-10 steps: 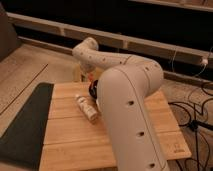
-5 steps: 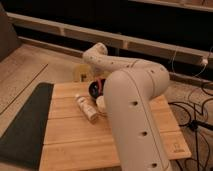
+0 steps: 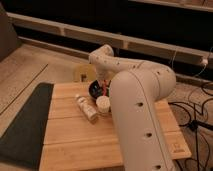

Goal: Place the pepper in the ceramic bowl

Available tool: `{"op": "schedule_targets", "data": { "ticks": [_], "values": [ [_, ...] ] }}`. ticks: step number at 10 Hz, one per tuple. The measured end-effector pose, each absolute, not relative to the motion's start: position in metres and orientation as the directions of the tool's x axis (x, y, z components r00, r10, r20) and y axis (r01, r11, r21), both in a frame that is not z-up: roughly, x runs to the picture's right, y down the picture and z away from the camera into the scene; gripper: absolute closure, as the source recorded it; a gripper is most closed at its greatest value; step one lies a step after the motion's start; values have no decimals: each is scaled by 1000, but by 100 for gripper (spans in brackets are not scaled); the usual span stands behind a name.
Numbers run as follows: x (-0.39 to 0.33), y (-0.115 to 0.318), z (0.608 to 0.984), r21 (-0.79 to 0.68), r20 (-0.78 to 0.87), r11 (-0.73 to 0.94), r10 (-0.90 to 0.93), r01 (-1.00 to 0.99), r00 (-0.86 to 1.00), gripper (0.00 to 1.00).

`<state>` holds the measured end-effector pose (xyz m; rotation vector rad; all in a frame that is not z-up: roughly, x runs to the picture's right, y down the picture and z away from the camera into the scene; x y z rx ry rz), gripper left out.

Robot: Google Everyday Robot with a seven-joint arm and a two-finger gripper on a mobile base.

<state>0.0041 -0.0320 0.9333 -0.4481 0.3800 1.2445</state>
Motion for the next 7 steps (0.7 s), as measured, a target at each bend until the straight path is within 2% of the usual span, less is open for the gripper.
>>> {"op": "schedule_targets", "data": {
  "ticks": [1, 2, 7],
  "values": [
    [9, -37, 934, -107, -507, 245, 820, -964, 265, 31],
    [12, -41, 935, -102, -504, 239, 825, -966, 257, 28],
    [1, -45, 943, -141, -500, 246, 818, -959, 283, 28]
  ]
}}
